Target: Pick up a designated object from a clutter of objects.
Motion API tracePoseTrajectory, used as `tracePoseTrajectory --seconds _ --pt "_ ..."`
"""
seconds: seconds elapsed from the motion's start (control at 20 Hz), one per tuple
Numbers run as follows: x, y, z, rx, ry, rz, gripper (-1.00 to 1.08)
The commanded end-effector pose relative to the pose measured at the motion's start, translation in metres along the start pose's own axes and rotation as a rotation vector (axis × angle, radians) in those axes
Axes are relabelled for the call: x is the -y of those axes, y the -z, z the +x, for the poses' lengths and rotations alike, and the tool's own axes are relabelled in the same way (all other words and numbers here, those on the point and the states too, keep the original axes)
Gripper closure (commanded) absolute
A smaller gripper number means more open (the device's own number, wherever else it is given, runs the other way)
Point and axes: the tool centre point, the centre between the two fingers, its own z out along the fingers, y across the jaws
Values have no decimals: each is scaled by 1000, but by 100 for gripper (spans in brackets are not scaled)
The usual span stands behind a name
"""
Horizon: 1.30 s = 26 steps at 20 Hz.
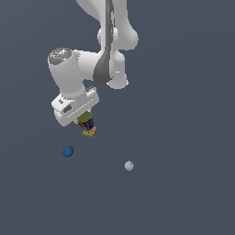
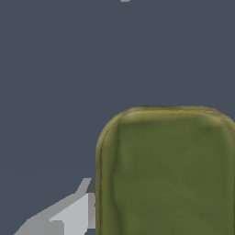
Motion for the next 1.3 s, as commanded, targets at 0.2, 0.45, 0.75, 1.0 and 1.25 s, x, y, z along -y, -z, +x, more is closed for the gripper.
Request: tracePoseTrajectory --seconds 0.2,0.45,0.75,1.0,1.25 --pt "37 49 16 0 0 -5 108" --pt "68 88 29 2 0 -6 108" --pt "108 141 47 3 0 -6 108" --pt "139 182 62 3 0 -6 108" --pt "166 217 75 2 1 -5 108"
